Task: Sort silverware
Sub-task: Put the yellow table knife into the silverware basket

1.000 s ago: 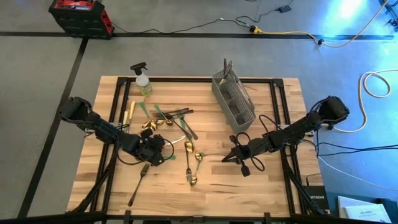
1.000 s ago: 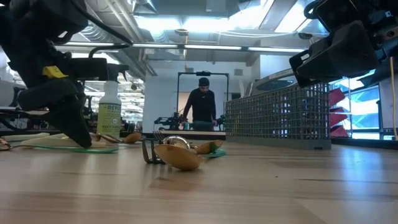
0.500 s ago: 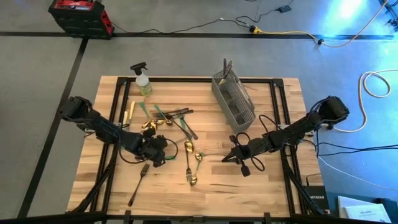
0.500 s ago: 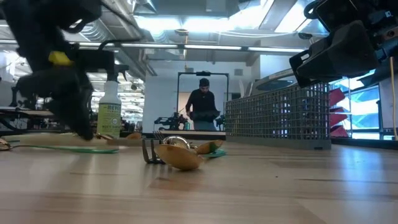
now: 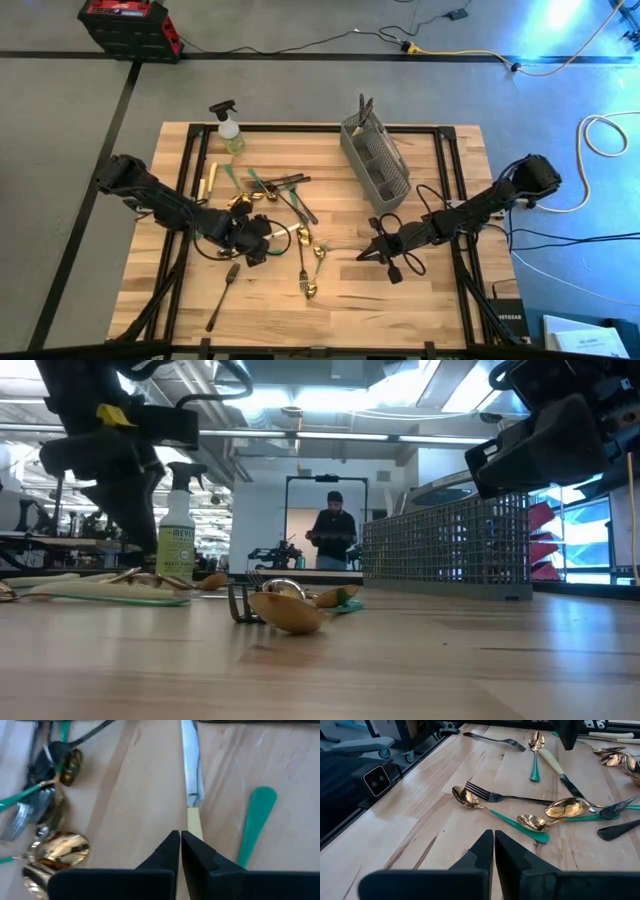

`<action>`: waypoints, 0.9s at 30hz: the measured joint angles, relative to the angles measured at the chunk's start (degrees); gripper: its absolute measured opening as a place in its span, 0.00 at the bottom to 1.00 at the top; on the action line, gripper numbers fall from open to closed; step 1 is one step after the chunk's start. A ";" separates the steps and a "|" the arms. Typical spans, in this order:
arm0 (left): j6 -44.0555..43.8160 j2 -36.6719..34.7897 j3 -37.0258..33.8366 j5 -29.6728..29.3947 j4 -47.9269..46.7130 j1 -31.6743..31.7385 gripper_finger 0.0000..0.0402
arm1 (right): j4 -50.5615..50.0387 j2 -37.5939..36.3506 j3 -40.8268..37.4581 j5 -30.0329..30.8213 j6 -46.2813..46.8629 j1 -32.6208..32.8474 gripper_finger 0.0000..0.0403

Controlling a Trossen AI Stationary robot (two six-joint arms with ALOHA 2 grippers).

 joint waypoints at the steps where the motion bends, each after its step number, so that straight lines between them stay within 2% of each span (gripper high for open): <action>1: -0.39 0.01 -0.42 0.79 0.16 -0.08 0.01 | -0.21 0.00 0.00 0.00 0.02 0.00 0.00; 6: -1.62 0.01 -2.30 1.40 1.08 -1.28 0.11 | -0.49 0.00 0.00 0.00 0.04 0.00 0.00; 12: -2.28 0.01 -6.11 4.46 7.76 -2.00 0.33 | -0.43 0.00 0.00 0.00 0.07 0.00 0.00; 17: -2.97 0.01 -7.98 4.57 8.12 -1.95 0.49 | -0.36 0.00 0.00 0.00 0.07 0.00 0.00; 21: -3.58 -0.09 -9.93 5.09 8.47 -1.92 0.52 | -0.39 0.00 0.00 0.00 0.07 0.00 0.00; 27: -4.85 -0.23 -11.69 6.84 9.08 -1.81 0.50 | -0.40 0.00 0.00 0.00 0.07 0.00 0.00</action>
